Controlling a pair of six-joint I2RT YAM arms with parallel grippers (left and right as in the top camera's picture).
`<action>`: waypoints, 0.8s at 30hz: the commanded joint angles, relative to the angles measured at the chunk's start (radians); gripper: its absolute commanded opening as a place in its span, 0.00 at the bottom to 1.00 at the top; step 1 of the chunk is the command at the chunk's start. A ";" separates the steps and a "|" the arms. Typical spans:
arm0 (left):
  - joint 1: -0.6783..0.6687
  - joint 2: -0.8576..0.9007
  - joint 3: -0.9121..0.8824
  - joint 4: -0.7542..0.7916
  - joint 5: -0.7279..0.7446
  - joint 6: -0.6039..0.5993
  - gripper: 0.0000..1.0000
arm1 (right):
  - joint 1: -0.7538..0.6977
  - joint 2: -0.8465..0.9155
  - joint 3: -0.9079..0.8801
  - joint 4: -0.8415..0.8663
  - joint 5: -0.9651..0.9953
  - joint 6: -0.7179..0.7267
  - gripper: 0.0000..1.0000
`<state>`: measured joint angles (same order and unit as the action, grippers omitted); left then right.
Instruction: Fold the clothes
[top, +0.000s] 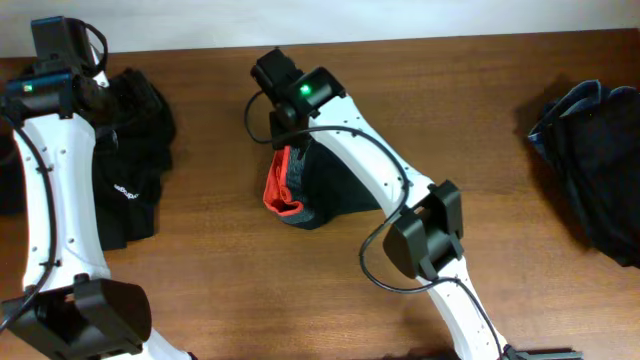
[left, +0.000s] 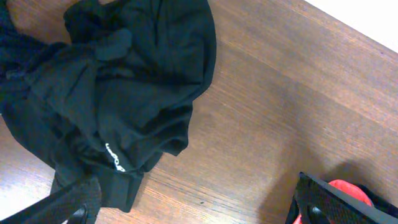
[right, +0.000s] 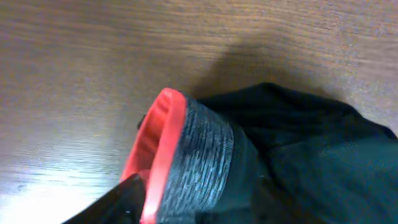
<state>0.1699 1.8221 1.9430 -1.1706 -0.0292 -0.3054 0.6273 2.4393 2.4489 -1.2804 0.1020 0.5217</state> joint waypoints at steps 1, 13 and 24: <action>0.003 0.001 0.001 -0.002 0.008 0.008 0.99 | 0.003 0.020 -0.005 0.003 0.027 0.018 0.54; 0.003 0.001 0.001 -0.002 0.008 0.008 0.99 | 0.006 0.059 -0.005 0.026 0.041 0.014 0.53; 0.003 0.001 0.001 -0.002 0.008 0.008 0.99 | 0.014 0.077 -0.005 0.059 0.038 0.014 0.54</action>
<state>0.1699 1.8221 1.9430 -1.1706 -0.0292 -0.3058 0.6312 2.4996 2.4485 -1.2282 0.1169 0.5243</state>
